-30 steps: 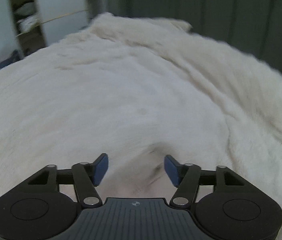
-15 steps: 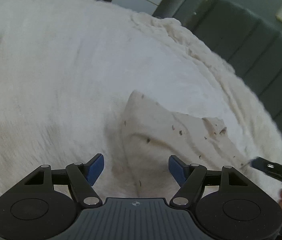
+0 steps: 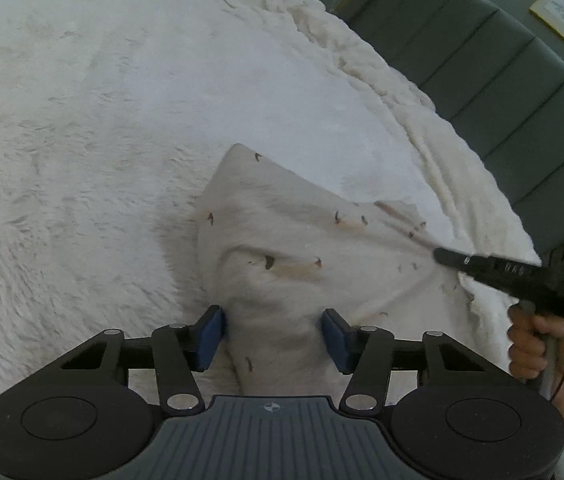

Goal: Fold clothes

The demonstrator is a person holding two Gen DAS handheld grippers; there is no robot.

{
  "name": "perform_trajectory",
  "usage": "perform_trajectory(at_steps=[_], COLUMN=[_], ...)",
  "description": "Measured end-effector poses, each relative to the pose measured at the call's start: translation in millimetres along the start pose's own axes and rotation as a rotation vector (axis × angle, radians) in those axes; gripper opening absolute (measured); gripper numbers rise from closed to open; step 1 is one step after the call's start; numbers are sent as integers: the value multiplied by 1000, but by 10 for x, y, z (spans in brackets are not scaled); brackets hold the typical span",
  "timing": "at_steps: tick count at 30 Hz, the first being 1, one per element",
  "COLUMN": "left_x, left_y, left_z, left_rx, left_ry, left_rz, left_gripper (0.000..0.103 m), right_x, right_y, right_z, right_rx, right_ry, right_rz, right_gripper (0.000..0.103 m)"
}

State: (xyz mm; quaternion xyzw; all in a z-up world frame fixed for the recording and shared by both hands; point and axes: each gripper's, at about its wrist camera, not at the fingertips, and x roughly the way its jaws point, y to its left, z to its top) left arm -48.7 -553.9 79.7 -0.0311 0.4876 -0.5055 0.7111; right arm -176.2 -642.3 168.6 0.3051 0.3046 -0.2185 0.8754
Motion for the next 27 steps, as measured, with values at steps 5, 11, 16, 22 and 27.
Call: perform_trajectory(at_steps=[5, 11, 16, 22, 27], left_x=[-19, -5, 45, 82, 26], left_y=[114, 241, 294, 278, 286], left_z=[36, 103, 128, 139, 136], left_rx=[-62, -147, -186, -159, -161], left_ry=[-19, -49, -81, -84, -83], left_rz=[-30, -65, -73, -73, -65], left_gripper=[48, 48, 49, 36, 36], right_x=[-117, 125, 476, 268, 375], right_y=[-200, -462, -372, -404, -307], right_z=[188, 412, 399, 446, 417], right_rx=[61, 180, 183, 155, 92], right_ry=[-69, -64, 16, -208, -130], right_rz=[-4, 36, 97, -43, -67], right_gripper=[25, 27, 15, 1, 13])
